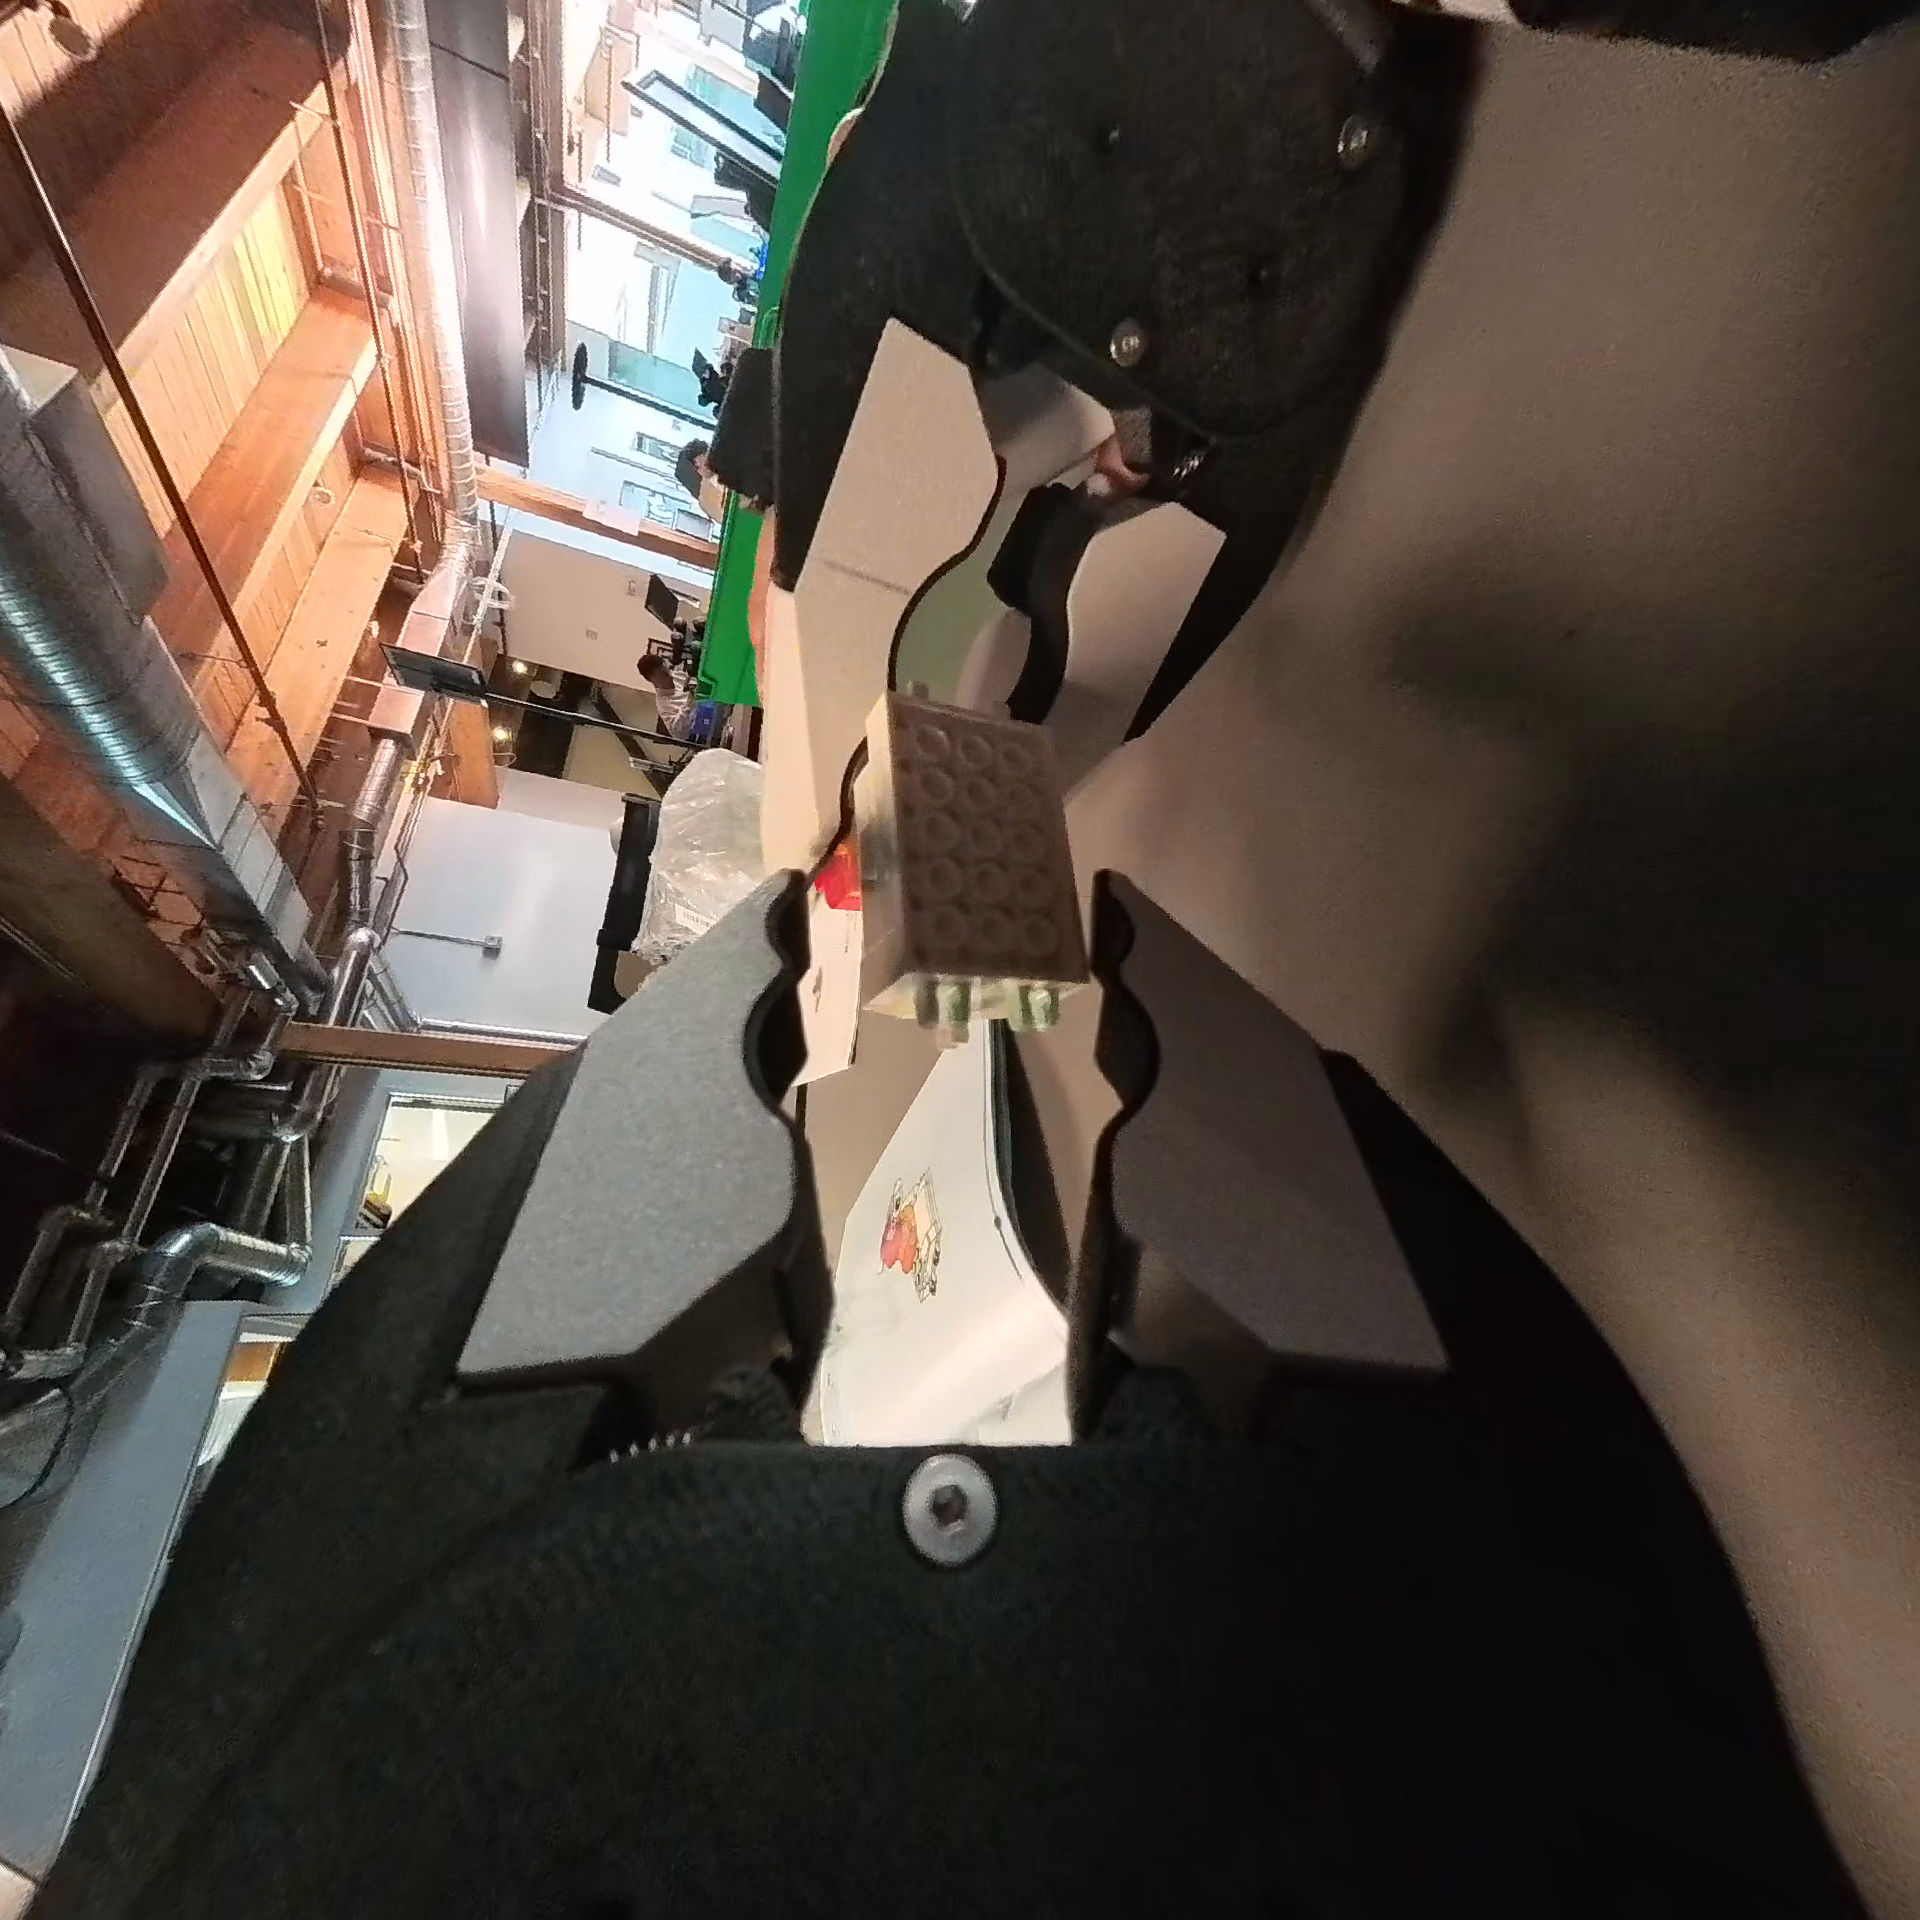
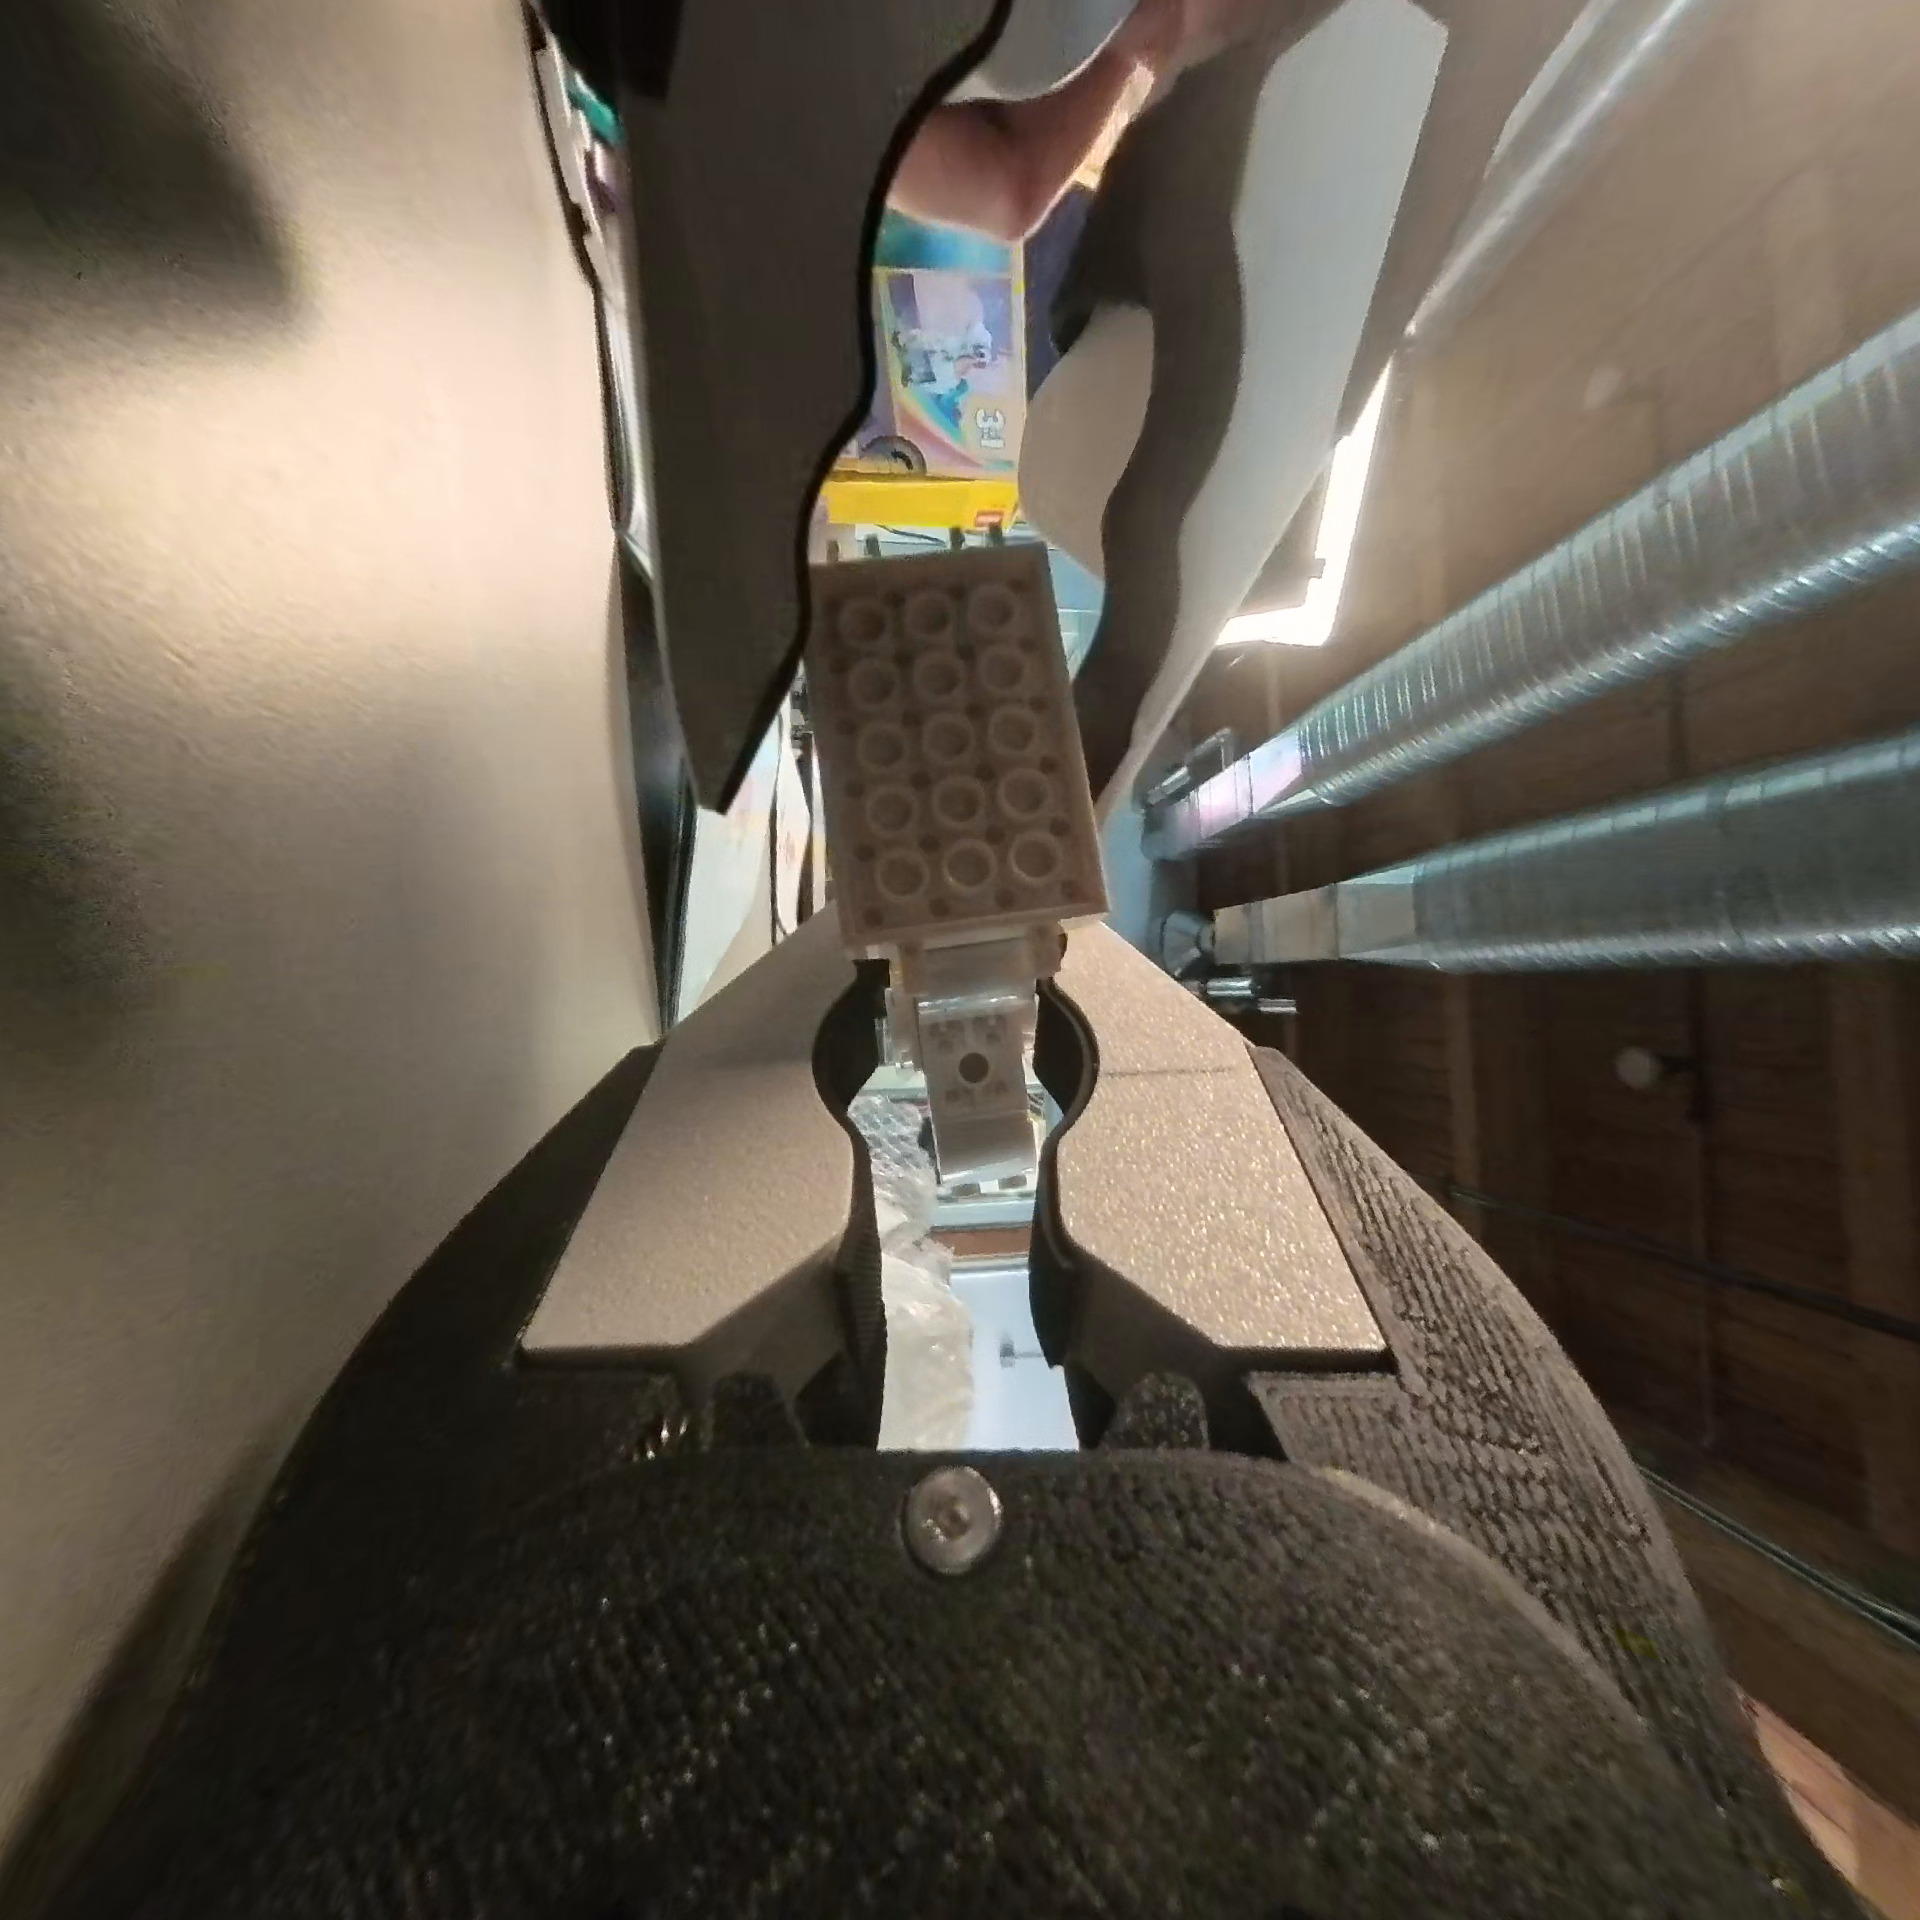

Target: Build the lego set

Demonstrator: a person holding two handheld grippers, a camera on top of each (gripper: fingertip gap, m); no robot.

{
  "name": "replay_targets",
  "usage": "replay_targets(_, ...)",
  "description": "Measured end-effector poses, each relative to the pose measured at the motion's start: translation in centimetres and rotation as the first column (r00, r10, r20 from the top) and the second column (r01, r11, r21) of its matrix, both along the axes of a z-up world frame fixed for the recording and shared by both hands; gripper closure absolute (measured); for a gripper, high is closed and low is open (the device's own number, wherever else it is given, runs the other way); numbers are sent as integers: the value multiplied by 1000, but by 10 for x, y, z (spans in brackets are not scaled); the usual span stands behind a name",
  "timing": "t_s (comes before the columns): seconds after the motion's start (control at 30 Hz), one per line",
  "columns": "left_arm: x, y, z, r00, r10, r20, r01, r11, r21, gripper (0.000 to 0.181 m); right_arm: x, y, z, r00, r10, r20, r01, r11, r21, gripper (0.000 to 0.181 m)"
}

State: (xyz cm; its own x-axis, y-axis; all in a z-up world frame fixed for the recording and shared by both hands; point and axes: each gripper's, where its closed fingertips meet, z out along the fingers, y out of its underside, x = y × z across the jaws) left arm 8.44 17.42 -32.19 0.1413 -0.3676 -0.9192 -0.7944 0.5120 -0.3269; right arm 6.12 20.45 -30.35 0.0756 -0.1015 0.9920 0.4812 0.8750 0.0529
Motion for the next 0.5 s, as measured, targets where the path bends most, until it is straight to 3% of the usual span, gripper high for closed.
replay_targets(0.5,2,-4,-1,998,-44,-54,47,996,71,141,1,-3,-1,1000,27,-2,-27,999,-46,157)
